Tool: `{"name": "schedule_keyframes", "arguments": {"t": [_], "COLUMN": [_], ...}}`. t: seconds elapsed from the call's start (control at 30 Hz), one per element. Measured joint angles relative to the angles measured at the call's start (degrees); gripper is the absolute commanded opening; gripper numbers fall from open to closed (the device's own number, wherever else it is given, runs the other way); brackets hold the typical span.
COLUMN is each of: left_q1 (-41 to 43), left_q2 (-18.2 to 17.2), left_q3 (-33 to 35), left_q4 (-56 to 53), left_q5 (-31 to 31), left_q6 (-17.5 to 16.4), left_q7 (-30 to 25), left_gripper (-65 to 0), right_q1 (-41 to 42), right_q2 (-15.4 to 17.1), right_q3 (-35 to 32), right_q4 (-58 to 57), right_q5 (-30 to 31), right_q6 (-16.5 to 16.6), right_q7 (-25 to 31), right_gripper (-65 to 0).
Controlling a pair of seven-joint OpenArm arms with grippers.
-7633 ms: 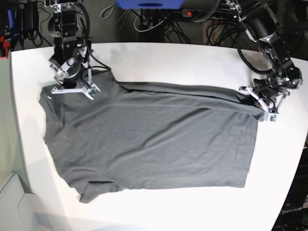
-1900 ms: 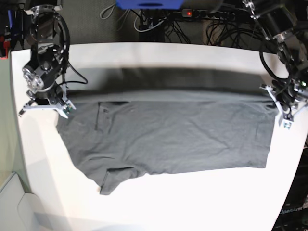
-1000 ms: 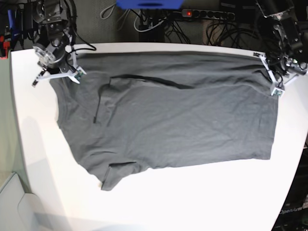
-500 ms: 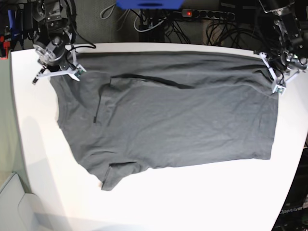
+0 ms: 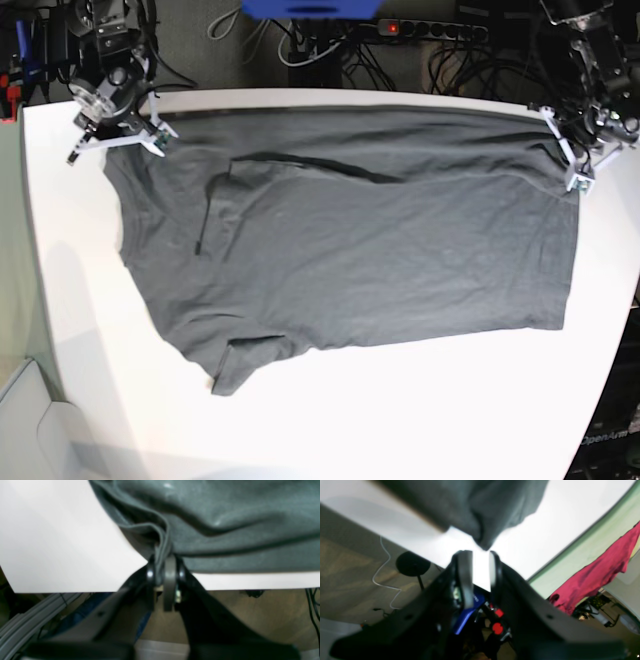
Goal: Layout the t-shirt on the table in an organized manner, then fold the t-shirt properly
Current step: 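Release the collar edge and move both grippers to the hem corners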
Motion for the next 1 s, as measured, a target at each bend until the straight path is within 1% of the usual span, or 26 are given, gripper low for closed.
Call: {"name": "schedule_keyframes", "arguments": {"t": [0.1,0.13,0.2,0.27,0.33,0.37,0.4,0.47,0.6,0.77,0.87,0.97,1.0], "left_q1": [-0.2,-0.2,-0.2,0.0,0.5,0.8,0.9,0.8,-0.3,-3.9,-8.1,-13.3,-14.7], "left_q2": [-0.1,-0.2,-0.2,-0.2,0.8,1.3,1.8,2.6,2.9,3.0,3.0,2.8,2.8], "left_q3": [-0.1,-0.1,-0.3,-0.4,-1.4,-2.3,-3.5,-6.3,-8.4,-10.5,-12.0,-12.4,-12.5], "left_q4": [0.0,0.0,0.2,1.3,3.1,4.2,5.4,7.9,11.6,13.2,13.3,12.3,11.4], "left_q5": [0.7,0.7,0.7,0.8,0.6,0.2,0.2,0.6,0.7,0.9,1.3,1.2,1.3], "left_q6": [0.5,0.7,0.7,0.5,0.3,-0.2,-0.2,-0.1,-0.1,-0.2,-0.1,-0.1,-0.1], "left_q7": [0.0,0.0,0.0,0.8,1.7,1.9,2.2,2.4,2.4,2.8,2.9,2.5,2.3], "left_gripper": [-43.7,-40.6,-35.8,-32.9,-32.2,-32.0,-32.0,-32.0,-32.0,-31.8,-31.8,-31.2,-29.4], "right_q1": [-0.9,-1.2,-1.3,-0.9,-0.3,0.6,2.0,5.3,10.5,18.0,22.9,28.4,30.2], "right_q2": [0.0,0.3,1.4,1.8,1.8,1.7,1.5,1.5,-0.9,-4.2,-6.4,-6.8,-7.0], "right_q3": [0.0,0.0,0.0,1.6,4.5,5.9,6.7,8.3,10.9,10.7,8.8,5.7,4.8], "right_q4": [0.1,0.1,0.2,0.3,0.3,0.3,0.3,0.3,0.4,0.3,-0.4,-4.9,-7.3], "right_q5": [0.0,0.1,0.0,0.1,0.0,0.0,-0.3,0.0,-0.3,-0.2,-0.4,0.0,0.0], "right_q6": [0.0,0.0,0.0,0.0,0.0,0.0,0.0,0.0,0.0,0.0,0.0,0.0,-0.1], "right_q7": [0.0,0.1,0.0,0.4,0.9,0.2,-0.4,0.5,0.2,0.1,-0.2,-0.1,-0.1], "right_gripper": [-46.0,-46.0,-46.0,-46.0,-46.0,-46.0,-46.0,-46.1,-46.1,-45.6,-44.3,-37.8,-35.2]}}
